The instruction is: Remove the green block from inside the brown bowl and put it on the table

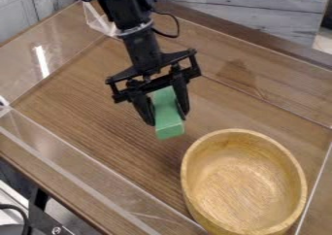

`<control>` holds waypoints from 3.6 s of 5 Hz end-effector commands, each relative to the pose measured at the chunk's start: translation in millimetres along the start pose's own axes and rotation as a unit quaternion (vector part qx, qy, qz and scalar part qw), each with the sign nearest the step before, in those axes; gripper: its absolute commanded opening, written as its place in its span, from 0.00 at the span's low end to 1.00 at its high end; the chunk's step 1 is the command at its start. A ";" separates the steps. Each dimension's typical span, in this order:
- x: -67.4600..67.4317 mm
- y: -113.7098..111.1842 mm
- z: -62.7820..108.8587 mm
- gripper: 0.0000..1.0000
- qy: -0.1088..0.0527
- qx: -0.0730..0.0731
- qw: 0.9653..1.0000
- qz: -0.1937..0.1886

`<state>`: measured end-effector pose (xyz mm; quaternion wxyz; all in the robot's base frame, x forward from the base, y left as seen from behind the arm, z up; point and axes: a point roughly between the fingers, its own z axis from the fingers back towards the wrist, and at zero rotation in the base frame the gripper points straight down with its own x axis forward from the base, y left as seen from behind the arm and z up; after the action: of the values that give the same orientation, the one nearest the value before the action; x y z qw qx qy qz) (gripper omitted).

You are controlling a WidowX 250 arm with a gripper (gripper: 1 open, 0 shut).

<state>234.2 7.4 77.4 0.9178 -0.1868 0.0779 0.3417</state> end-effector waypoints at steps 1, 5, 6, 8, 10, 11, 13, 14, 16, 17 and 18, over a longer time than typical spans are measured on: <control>3.1 -1.7 5.5 0.00 -0.010 -0.009 1.000 -0.006; 2.8 -2.5 12.3 0.00 0.001 -0.007 1.000 -0.017; 2.9 -2.8 15.6 0.00 0.004 -0.007 1.000 -0.020; 2.2 -3.4 22.5 0.00 0.011 -0.007 0.999 -0.030; 1.1 -3.4 26.7 0.00 0.020 -0.005 0.999 -0.043; 0.5 -3.5 28.4 0.00 0.024 -0.005 0.998 -0.052; 0.0 -3.5 30.9 0.00 0.033 -0.002 0.997 -0.068; 0.1 -4.2 30.8 0.00 0.037 -0.003 0.996 -0.081; -1.0 -6.2 31.2 0.00 0.046 -0.003 0.993 -0.105; -2.0 -7.2 31.5 0.00 0.050 -0.004 0.992 -0.117; -2.8 -8.3 32.0 0.00 0.054 -0.004 0.990 -0.129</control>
<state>229.7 10.0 99.2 0.9423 -0.2172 0.1262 0.2213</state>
